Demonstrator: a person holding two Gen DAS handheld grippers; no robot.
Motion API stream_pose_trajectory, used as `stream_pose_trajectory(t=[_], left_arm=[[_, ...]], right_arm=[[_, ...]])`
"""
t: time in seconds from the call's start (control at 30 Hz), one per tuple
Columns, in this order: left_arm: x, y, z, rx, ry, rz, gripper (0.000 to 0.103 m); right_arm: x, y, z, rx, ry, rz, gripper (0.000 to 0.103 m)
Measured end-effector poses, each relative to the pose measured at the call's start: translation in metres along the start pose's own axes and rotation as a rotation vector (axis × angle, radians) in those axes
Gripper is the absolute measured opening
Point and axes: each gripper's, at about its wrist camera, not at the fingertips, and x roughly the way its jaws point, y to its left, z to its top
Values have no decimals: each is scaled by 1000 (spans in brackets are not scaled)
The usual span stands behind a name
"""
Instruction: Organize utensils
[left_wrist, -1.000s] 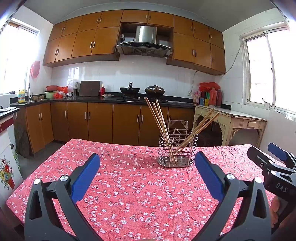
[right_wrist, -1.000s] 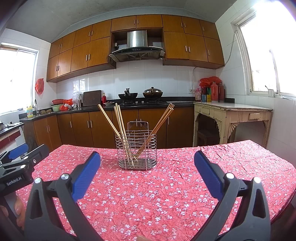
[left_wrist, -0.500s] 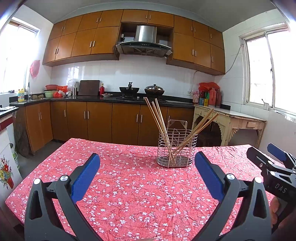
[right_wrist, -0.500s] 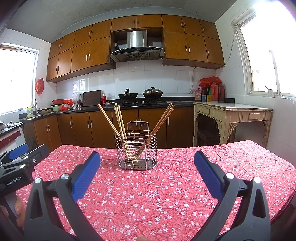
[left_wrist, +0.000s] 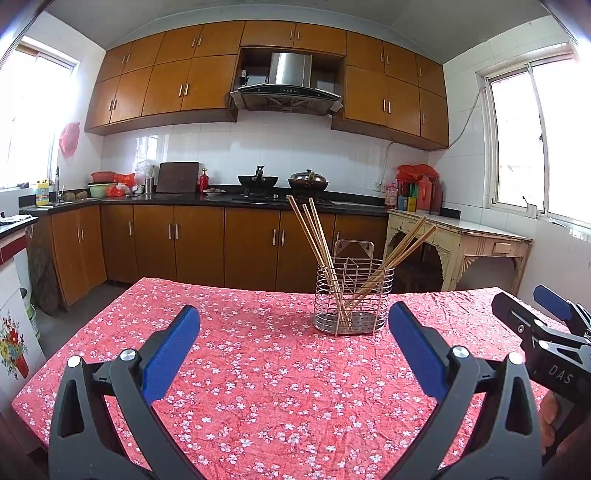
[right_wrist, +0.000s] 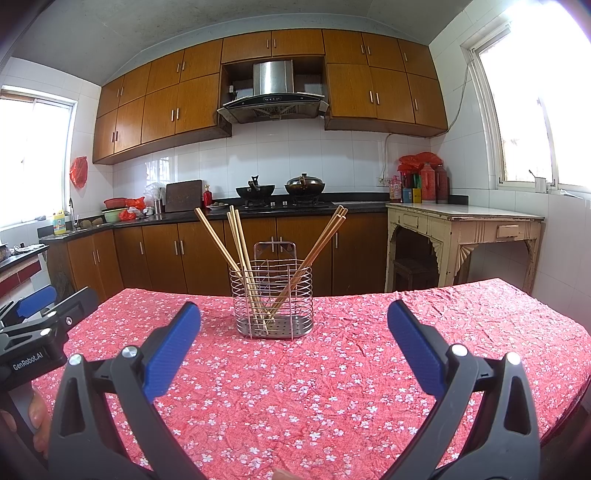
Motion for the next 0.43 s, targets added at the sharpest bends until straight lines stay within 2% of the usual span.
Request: stream_pose_trajectory(t=[0.43], left_arm=[[0,4,1,-19,5,-5,101]], right_arm=[[0,0,0,1,0,0,99]])
